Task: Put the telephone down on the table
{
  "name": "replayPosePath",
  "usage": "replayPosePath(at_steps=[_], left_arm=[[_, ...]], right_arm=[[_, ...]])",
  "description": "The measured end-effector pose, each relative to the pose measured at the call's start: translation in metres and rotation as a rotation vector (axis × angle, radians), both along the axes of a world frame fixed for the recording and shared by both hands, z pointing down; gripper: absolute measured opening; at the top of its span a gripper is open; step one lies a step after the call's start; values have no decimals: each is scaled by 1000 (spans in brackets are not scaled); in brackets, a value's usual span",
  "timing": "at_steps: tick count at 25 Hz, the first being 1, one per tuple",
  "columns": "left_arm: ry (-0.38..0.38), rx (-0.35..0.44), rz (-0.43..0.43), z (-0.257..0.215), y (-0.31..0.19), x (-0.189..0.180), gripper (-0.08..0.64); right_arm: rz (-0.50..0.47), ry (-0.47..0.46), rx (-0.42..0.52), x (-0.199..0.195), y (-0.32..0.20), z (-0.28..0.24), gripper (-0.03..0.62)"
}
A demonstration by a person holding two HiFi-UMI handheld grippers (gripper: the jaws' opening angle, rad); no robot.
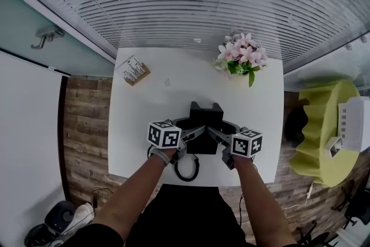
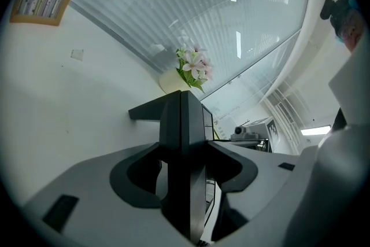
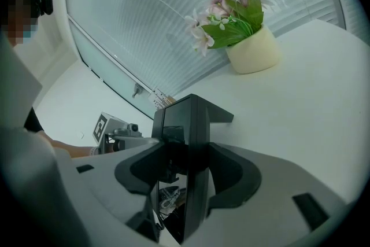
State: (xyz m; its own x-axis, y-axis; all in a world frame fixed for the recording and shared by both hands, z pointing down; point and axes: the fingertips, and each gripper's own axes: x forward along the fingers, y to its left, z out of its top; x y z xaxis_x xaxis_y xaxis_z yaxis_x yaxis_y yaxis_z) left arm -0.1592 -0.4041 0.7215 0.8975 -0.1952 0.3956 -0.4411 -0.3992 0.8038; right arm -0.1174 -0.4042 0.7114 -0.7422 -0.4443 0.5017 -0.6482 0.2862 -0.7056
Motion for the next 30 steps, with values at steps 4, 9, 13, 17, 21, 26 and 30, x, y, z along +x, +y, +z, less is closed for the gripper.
replayPosePath(at_steps=[4,9,13,17,21,26,30], left_arm=[[-60,58,-5,-2,-2,-3,250],[-140,161,-52,-20,-2,-22,253],[-167,324,-89,-70,-1,-37,253],[-160,479,-102,-138,11,-41,253],[-132,613,-110,-205,27,-36,253],[-128,765,-88,-270,59,-26,246],[-116,875,-106,-312,79,-22,161]], right_arm=[[-8,54,28,3,-2,-1,258],[48,168,114,23,-5,-18,265],[88,243,244,39,-5,-62,264],[53,228,387,30,9,-123,262],[23,196,525,16,28,-188,239],[1,201,694,3,55,-261,122],[-34,177,811,-9,76,-306,62]])
